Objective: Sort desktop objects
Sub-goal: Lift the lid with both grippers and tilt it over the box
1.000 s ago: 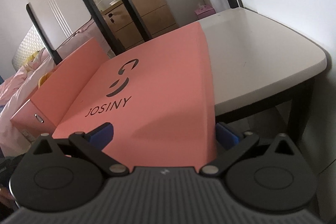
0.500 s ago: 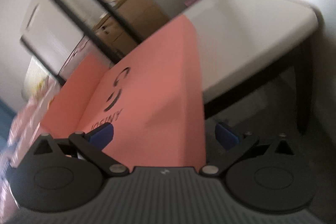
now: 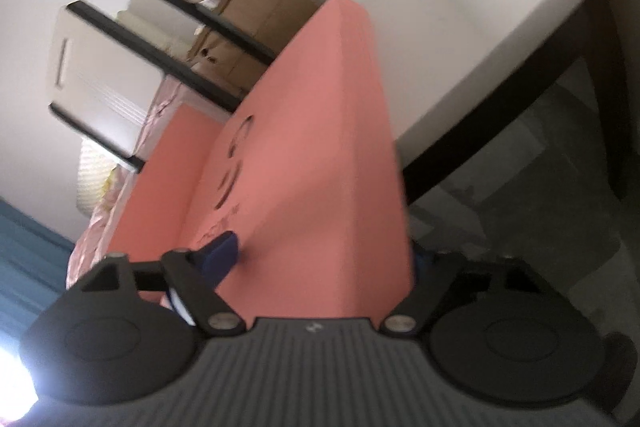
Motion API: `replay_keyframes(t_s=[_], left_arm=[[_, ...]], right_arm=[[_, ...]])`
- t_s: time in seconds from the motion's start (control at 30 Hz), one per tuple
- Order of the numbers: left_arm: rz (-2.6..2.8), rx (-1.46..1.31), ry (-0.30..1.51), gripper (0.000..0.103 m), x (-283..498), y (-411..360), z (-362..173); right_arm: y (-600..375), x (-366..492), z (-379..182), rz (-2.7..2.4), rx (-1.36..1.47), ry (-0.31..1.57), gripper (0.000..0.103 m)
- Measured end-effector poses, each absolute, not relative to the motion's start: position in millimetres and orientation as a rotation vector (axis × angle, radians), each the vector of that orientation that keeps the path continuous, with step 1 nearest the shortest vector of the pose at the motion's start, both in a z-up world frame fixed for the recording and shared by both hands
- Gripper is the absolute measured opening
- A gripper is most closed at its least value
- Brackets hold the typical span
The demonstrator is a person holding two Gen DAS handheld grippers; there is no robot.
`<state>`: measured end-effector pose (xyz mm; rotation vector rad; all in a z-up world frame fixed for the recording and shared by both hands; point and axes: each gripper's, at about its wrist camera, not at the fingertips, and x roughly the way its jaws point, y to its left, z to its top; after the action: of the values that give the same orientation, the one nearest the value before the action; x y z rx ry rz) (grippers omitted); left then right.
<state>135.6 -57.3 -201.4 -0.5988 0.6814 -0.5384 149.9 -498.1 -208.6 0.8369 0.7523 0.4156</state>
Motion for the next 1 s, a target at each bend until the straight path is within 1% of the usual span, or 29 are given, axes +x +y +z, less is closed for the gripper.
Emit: replay_keyframes(t_s=[0.27, 0.53, 0.73, 1.0], left_arm=[[-0.551, -0.523, 0.62, 0.099, 118.6, -61.5, -177.5], [-0.584, -0.532, 0.547, 0.099, 108.2, -57.0, -147.2], [-0.617, -0.564, 0.537, 0.099, 104.6, -55.1, -130.8], [-0.652, -0.535, 0.49, 0.099, 100.9, -56.7, -110.4]], right_arm=[[-493.0, 131.4, -183.6, 0.445, 0.791, 0.677, 0.075], [-495.3, 108.5, -152.0, 0.474, 0.755, 0.578, 0.074], [-498.6, 94.5, -129.9, 0.479, 0.722, 0.503, 0.074], [-501.6, 84.6, -109.0, 0.488, 0.691, 0.418, 0.074]])
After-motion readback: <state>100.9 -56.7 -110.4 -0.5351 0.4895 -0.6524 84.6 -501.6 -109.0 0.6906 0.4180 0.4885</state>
